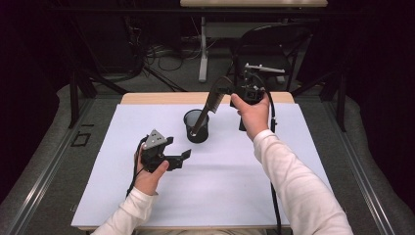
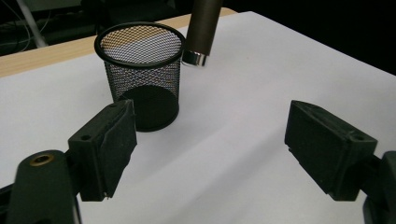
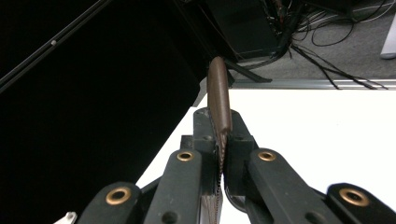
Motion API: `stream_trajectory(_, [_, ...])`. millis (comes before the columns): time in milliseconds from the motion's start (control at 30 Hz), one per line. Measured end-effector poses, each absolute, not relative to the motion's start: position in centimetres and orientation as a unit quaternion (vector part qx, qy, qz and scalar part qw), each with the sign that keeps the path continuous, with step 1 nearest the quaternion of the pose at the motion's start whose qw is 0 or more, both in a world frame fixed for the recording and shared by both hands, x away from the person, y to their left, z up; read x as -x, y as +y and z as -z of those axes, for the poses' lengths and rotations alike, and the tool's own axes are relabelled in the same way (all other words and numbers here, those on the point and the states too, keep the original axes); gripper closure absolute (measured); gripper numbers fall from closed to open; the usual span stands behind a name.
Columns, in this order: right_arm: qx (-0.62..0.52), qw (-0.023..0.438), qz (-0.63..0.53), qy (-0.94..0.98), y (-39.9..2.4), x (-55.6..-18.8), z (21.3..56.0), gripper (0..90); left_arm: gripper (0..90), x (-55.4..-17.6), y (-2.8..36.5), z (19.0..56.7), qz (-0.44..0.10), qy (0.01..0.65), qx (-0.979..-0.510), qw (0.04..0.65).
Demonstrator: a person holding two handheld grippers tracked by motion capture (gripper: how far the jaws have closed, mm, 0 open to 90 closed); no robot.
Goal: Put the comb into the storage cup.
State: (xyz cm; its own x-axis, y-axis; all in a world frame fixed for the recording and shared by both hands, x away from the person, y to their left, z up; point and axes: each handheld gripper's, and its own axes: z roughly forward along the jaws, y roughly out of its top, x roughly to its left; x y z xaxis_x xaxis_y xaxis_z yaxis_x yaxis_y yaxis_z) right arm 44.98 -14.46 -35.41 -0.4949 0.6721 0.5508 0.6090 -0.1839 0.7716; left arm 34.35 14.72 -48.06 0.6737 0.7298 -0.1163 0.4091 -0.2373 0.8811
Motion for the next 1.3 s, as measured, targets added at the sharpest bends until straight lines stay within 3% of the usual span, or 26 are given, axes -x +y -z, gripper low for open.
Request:
stream_trajectory(367, [-0.509, 0.045, -0.582, 0.633, -14.0, -45.9, 34.4, 86.3, 15.0, -34.8, 15.4, 47.9, -0.161, 0.386, -0.758, 0.500])
stream_trajectory(700, [-0.521, 0.065, -0.574, 0.629, -13.7, -47.1, 34.3, 86.3, 0.4, -35.2, 15.9, 48.3, -0.166, 0.377, -0.772, 0.485])
stream_trajectory(1300, [-0.540, 0.091, -0.559, 0.622, -13.5, -48.4, 35.3, 86.4, 0.4, -35.0, 16.2, 48.2, -0.162, 0.372, -0.771, 0.491])
